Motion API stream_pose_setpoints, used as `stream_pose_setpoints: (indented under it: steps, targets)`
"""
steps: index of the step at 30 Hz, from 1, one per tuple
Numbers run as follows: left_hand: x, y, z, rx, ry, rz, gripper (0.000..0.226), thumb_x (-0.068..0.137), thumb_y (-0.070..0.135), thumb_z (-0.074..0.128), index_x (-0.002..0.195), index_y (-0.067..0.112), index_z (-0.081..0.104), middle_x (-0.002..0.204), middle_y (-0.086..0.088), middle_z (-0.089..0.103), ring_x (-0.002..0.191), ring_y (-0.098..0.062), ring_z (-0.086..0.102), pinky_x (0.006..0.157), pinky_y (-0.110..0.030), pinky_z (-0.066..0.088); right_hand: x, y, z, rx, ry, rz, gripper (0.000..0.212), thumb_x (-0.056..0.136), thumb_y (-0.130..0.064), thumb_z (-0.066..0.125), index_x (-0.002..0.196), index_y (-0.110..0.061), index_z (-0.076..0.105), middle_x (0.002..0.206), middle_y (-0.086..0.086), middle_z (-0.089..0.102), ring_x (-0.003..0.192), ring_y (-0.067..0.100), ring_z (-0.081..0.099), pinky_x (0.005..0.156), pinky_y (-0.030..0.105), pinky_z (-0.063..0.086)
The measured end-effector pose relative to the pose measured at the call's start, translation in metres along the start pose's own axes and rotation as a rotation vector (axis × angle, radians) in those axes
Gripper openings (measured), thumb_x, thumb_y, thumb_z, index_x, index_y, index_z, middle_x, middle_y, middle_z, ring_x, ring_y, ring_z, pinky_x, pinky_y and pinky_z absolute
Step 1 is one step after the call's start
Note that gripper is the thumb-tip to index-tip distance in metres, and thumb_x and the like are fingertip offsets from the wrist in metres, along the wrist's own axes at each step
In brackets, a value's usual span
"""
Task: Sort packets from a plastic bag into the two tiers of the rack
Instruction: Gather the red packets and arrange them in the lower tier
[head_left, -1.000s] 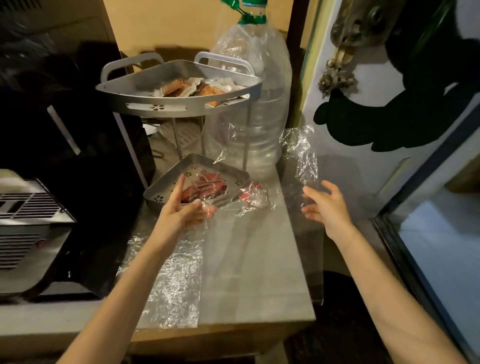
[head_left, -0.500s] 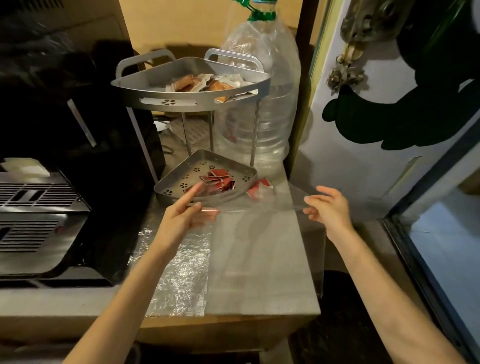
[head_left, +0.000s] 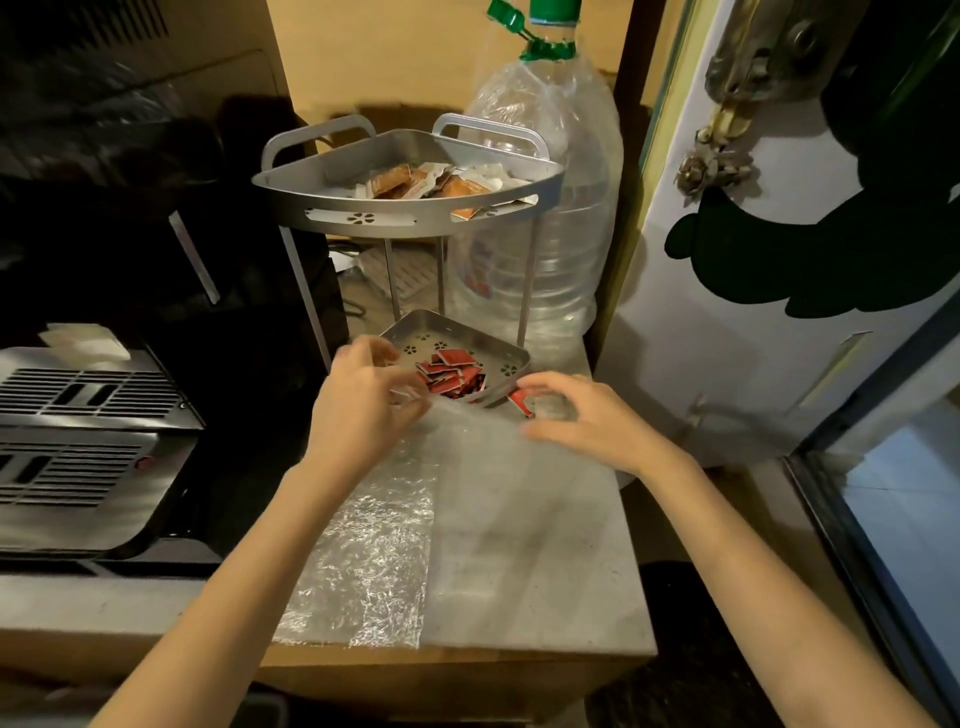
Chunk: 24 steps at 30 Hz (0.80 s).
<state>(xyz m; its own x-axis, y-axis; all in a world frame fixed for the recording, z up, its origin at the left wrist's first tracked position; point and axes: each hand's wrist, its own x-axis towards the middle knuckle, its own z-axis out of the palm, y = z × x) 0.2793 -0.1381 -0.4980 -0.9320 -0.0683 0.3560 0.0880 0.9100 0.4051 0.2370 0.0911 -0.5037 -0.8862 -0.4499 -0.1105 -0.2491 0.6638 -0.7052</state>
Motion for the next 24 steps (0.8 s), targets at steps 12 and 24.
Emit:
stream_pose_setpoints:
  steps: [12, 24]
  targets:
    - [-0.005, 0.003, -0.037, -0.155, 0.373, -0.012, 0.052, 0.082, 0.029, 0.064, 0.130, 0.016, 0.045, 0.132, -0.010, 0.047, 0.123, -0.021, 0.040, 0.099, -0.026, 0.028, 0.041, -0.026, 0.022, 0.543, 0.108, 0.005, 0.018, 0.082, 0.002, 0.059, 0.090, -0.013, 0.065, 0.071, 0.001, 0.072, 0.059, 0.013, 0.068, 0.053, 0.022, 0.054]
    - [-0.057, -0.059, 0.069, -0.023, -0.212, -0.254, 0.053, 0.096, 0.045, 0.025, 0.144, 0.026, 0.017, 0.157, -0.001, 0.002, 0.143, -0.016, -0.004, 0.115, -0.034, -0.001, 0.047, 0.003, 0.165, 1.083, 0.031, 0.600, 0.008, 0.078, 0.001, 0.065, 0.086, -0.001, 0.065, 0.091, 0.020, 0.070, 0.079, 0.029, 0.064, 0.075, 0.039, 0.050]
